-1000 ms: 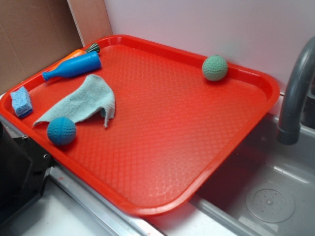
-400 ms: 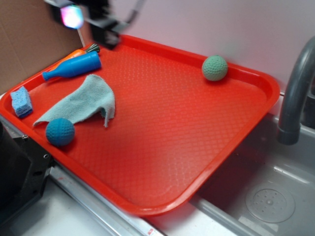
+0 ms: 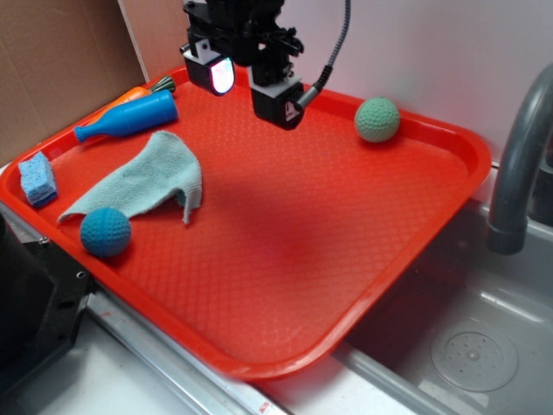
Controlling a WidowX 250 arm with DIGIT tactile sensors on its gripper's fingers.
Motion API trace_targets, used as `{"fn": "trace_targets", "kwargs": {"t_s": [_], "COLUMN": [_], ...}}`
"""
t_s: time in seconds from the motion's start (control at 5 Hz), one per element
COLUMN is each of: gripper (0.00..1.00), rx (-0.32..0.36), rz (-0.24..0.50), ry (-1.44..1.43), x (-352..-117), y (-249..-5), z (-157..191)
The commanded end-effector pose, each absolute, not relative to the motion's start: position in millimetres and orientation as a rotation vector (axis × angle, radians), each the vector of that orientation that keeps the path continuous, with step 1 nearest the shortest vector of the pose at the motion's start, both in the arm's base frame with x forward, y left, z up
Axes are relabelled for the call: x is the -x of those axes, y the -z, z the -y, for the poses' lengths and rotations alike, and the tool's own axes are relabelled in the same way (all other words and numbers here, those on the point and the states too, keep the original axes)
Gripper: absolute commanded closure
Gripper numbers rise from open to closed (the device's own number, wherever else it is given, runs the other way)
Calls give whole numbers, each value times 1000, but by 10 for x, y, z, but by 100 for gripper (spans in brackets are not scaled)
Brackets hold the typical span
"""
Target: Grab the green ball.
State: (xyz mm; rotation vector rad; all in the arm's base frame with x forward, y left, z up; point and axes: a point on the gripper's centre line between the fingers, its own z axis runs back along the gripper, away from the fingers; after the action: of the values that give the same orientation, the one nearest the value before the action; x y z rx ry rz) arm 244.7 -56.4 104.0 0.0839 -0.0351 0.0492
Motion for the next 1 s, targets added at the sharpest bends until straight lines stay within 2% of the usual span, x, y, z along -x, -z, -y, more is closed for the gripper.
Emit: {"fn": "trace_targets", "kwargs": {"t_s": [0.0, 0.4, 0.6, 0.8], "gripper": [0, 0, 0, 0], "rx": [-71, -71, -83, -98], "rz": [91, 91, 123, 209], "ry": [-48, -48, 71, 116], "x": [-2562, -2562, -3004, -3095], "y": [-1216, -1216, -1025, -965], "z": [603, 603, 869, 1086]}}
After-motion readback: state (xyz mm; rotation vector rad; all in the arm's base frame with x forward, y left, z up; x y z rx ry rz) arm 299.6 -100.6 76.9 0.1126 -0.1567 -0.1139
